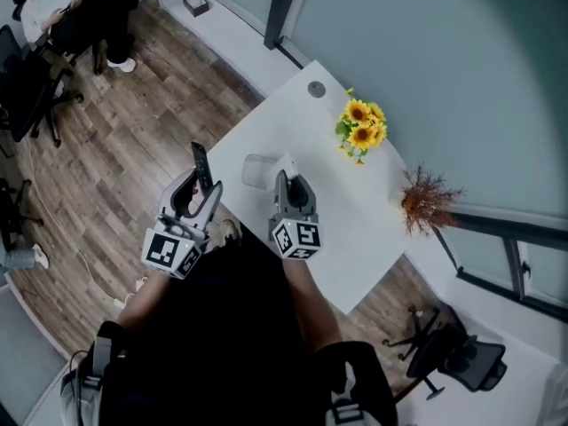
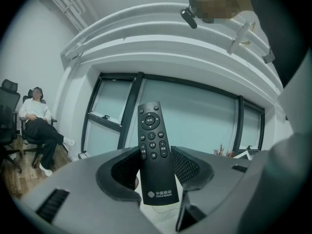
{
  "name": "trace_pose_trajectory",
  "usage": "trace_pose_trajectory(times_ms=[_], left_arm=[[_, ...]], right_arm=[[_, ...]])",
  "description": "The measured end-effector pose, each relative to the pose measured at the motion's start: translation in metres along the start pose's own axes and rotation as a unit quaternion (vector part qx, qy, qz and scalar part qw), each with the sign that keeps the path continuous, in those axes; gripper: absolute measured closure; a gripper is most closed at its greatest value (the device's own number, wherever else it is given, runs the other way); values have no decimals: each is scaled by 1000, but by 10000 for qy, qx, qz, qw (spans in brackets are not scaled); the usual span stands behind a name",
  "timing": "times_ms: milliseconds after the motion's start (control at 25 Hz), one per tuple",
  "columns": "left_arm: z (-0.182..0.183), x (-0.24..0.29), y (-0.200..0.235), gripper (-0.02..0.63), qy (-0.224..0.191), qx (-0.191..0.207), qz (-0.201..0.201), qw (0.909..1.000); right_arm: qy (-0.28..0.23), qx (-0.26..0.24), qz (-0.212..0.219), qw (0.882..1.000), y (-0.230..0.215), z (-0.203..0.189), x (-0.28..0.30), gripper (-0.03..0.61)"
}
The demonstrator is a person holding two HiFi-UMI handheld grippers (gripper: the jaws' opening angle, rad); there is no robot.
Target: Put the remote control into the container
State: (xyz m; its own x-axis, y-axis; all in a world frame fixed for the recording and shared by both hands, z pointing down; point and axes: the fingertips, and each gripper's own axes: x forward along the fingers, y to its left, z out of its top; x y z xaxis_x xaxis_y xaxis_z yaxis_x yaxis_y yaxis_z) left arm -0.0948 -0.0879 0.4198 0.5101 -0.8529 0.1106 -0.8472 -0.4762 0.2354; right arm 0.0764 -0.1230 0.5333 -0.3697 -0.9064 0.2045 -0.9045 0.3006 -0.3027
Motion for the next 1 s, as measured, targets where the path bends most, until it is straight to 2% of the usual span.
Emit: trace_pose_trajectory(times_ms=[640,1000], left_arm=[[-7,26,8,408,134,-163,-38,9998],[-19,37,14,408,318,-197,87,9993]], right_arm=[[370,48,22,9993,-9,-32,32,492],[609,46,25,9981,-18,-52,45,492]])
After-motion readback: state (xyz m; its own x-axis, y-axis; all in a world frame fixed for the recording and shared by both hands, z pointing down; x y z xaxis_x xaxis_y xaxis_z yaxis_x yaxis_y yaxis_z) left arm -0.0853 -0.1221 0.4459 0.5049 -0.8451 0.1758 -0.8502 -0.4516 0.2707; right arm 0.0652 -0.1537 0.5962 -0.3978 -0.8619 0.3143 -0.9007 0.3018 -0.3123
